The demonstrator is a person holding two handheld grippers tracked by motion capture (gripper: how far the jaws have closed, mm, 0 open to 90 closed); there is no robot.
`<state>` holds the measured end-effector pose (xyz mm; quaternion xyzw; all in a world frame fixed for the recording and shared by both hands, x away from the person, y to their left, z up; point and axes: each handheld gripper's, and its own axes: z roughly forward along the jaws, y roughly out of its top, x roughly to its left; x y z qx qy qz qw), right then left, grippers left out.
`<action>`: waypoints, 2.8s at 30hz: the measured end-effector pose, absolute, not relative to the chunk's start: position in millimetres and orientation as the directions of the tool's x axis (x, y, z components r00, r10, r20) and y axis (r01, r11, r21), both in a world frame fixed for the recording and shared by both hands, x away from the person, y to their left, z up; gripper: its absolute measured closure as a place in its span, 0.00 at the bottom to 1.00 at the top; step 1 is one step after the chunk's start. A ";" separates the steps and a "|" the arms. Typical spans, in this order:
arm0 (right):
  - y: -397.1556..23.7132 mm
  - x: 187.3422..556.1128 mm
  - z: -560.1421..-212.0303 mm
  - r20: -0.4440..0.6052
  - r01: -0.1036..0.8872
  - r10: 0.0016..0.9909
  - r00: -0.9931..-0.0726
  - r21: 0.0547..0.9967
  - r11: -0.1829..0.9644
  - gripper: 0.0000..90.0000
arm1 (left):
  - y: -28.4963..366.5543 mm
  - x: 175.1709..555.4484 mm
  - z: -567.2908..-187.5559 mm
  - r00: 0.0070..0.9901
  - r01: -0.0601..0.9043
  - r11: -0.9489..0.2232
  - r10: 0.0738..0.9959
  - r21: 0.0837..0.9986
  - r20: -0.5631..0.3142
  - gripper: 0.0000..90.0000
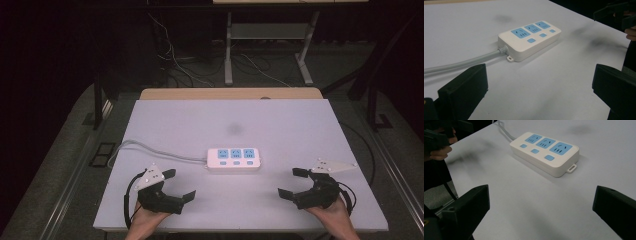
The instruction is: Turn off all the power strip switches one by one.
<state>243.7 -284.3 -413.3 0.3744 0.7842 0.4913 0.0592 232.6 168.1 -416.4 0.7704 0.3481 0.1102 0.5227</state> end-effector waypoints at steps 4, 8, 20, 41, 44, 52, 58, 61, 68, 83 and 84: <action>-285.1 243.6 -413.2 0.277 0.531 0.646 -0.711 0.813 0.237 0.01 | 168.7 232.4 -415.9 0.734 0.421 -0.210 0.650 0.883 -0.195 0.00; -286.1 244.3 -413.5 0.282 0.535 0.644 -0.711 0.811 0.235 0.01 | 170.6 231.8 -415.1 0.732 0.423 -0.205 0.651 0.882 -0.200 0.00; -286.2 245.0 -414.2 0.295 0.550 0.646 -0.705 0.801 0.235 0.01 | 170.5 232.7 -413.6 0.735 0.429 -0.216 0.648 0.877 -0.199 0.00; -289.1 244.6 -413.7 0.299 0.554 0.647 -0.701 0.800 0.230 0.01 | 172.0 239.7 -403.3 0.734 0.445 -0.249 0.651 0.860 -0.192 0.00; -289.4 244.4 -414.0 0.305 0.558 0.646 -0.700 0.797 0.229 0.01 | 170.7 243.0 -402.5 0.734 0.451 -0.251 0.650 0.856 -0.197 0.00; -290.4 244.6 -414.3 0.305 0.559 0.646 -0.699 0.797 0.229 0.01 | 163.8 252.2 -396.0 0.746 0.452 -0.285 0.640 0.845 -0.183 0.00; -290.0 244.3 -414.2 0.303 0.555 0.642 -0.704 0.799 0.231 0.01 | 159.5 259.5 -392.9 0.755 0.456 -0.306 0.629 0.836 -0.182 0.00; -289.9 244.3 -414.3 0.304 0.555 0.642 -0.704 0.799 0.230 0.01 | 157.0 263.5 -391.1 0.760 0.460 -0.316 0.623 0.830 -0.183 0.00; -289.0 244.5 -415.2 0.303 0.556 0.640 -0.706 0.797 0.235 0.01 | 149.1 274.6 -383.8 0.779 0.456 -0.358 0.603 0.815 -0.171 0.00; -289.0 244.2 -415.5 0.303 0.555 0.640 -0.706 0.798 0.235 0.01 | 131.4 295.3 -370.3 0.807 0.440 -0.422 0.574 0.793 -0.142 0.00; -289.0 244.3 -415.5 0.303 0.556 0.640 -0.706 0.797 0.235 0.01 | 131.4 295.3 -370.3 0.807 0.440 -0.422 0.574 0.793 -0.142 0.00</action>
